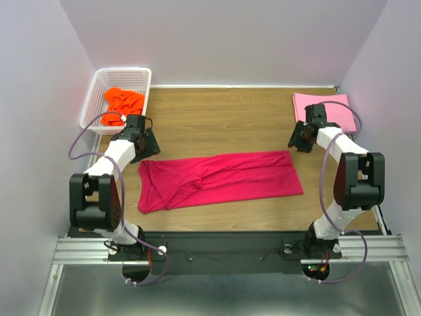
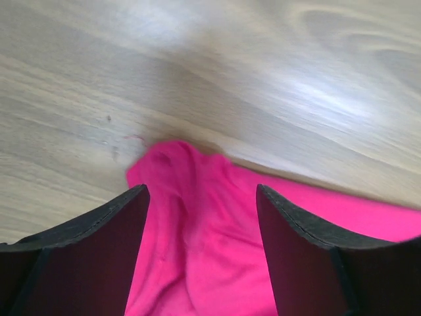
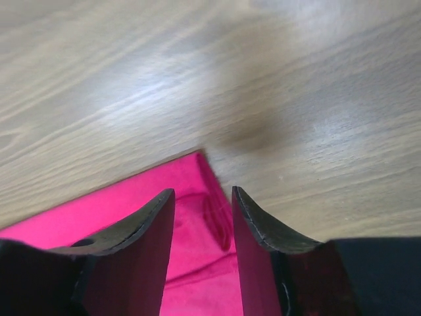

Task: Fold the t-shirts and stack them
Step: Fold the tshirt

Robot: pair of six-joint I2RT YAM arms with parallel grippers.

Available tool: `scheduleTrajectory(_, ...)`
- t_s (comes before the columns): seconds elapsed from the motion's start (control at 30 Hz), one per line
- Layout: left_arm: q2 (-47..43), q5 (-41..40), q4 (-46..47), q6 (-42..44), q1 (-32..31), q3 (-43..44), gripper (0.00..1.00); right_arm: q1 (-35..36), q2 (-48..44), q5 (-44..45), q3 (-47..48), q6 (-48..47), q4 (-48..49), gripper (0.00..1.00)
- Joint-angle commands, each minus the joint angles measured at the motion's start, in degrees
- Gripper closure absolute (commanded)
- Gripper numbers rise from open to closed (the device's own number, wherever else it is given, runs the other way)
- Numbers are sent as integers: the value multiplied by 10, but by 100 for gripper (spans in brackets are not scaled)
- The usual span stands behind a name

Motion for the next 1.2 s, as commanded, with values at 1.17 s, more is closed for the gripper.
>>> scheduleTrajectory(1.17,35,38,35,10,-292,93,18,303,137,-37,191,-21,-65,56)
